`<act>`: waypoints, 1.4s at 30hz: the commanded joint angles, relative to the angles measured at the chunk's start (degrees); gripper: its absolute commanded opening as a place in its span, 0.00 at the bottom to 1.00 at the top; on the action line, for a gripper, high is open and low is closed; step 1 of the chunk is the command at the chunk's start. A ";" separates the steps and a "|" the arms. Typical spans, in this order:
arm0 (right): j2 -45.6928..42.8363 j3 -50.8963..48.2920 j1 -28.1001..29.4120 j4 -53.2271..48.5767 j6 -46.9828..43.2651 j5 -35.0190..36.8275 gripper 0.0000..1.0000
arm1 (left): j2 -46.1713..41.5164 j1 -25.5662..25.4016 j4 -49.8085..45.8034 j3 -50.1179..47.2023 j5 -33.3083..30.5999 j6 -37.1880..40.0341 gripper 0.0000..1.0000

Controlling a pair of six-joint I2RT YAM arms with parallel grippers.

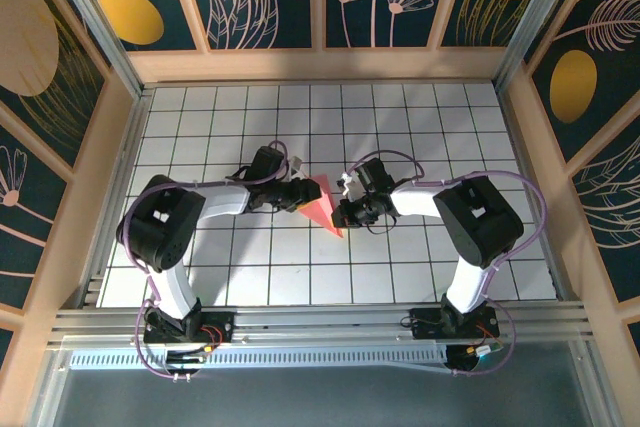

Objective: Fold a paper plane with a square sheet of paper (fold left side to right side)
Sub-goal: Fourth fold the wing at the center of the table.

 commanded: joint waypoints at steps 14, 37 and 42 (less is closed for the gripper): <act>-0.60 -1.28 -0.25 -1.10 0.56 -0.81 0.00 | 6.17 -0.44 -6.54 4.39 -6.64 1.07 0.45; -10.10 -2.94 -5.09 3.81 1.65 -7.88 0.37 | 9.30 -0.42 -13.27 7.29 -10.32 4.63 0.42; -8.36 -2.22 -7.85 3.65 -0.78 -9.72 0.42 | 8.96 -0.44 -13.01 7.29 -10.49 4.56 0.42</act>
